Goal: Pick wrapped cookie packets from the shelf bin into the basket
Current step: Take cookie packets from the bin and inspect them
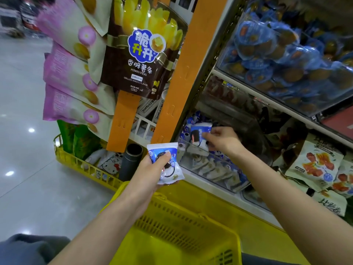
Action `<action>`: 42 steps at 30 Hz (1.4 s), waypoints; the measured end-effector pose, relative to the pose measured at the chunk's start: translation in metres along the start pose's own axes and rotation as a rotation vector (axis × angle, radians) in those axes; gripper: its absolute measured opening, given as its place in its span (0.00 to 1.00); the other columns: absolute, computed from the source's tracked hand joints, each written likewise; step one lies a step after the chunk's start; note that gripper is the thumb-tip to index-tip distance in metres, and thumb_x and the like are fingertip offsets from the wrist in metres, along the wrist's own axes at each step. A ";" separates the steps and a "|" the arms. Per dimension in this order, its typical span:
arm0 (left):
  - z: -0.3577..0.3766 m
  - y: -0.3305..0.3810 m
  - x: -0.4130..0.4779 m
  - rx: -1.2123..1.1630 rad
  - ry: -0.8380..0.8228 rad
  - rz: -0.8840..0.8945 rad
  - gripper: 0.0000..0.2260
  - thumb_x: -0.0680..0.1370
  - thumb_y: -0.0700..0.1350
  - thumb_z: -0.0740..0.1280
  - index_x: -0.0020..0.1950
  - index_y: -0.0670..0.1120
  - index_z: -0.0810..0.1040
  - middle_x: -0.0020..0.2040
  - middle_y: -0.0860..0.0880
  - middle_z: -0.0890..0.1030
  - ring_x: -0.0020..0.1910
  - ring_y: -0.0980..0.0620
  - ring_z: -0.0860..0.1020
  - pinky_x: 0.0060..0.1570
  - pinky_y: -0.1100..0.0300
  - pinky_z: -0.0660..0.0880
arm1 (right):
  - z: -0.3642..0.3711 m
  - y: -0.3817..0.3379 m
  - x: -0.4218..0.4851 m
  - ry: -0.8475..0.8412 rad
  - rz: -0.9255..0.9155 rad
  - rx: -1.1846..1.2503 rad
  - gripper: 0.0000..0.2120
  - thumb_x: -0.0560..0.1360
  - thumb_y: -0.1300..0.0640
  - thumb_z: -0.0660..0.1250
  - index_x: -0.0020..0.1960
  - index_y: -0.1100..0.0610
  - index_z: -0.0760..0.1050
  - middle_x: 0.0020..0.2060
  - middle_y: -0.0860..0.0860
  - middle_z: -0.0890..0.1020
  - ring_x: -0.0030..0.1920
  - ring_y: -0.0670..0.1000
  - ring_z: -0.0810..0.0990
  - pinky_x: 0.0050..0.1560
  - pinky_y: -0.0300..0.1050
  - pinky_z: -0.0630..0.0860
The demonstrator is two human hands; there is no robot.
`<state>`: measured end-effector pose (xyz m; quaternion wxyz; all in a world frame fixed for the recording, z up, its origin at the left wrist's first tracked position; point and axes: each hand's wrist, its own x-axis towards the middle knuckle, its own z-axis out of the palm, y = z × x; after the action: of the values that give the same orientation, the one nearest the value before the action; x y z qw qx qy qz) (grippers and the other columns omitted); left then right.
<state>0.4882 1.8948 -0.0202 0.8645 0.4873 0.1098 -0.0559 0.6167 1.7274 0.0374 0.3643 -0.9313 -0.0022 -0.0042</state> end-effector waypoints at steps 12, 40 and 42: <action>-0.004 -0.001 0.002 0.067 0.024 0.021 0.12 0.78 0.46 0.63 0.61 0.46 0.74 0.49 0.44 0.83 0.44 0.48 0.83 0.50 0.50 0.79 | 0.031 0.000 0.024 -0.140 0.014 -0.272 0.16 0.72 0.51 0.71 0.32 0.57 0.70 0.35 0.61 0.81 0.30 0.50 0.82 0.46 0.49 0.81; 0.010 -0.057 0.004 0.503 -0.154 0.145 0.05 0.77 0.42 0.65 0.50 0.43 0.76 0.44 0.50 0.82 0.42 0.62 0.80 0.36 0.69 0.74 | 0.041 0.065 -0.105 -0.281 -0.109 0.499 0.12 0.75 0.63 0.66 0.36 0.50 0.79 0.27 0.43 0.81 0.30 0.37 0.77 0.30 0.32 0.75; 0.010 -0.062 0.007 0.521 -0.121 0.134 0.07 0.77 0.45 0.64 0.41 0.44 0.74 0.35 0.52 0.80 0.33 0.62 0.78 0.30 0.71 0.70 | 0.043 0.073 -0.110 -0.310 -0.110 0.500 0.11 0.75 0.62 0.66 0.37 0.50 0.79 0.28 0.43 0.82 0.31 0.37 0.77 0.29 0.31 0.73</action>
<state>0.4832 1.8536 -0.0684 0.7167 0.6953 0.0074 -0.0539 0.5079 1.7027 -0.0448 0.5770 -0.8006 -0.1094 0.1189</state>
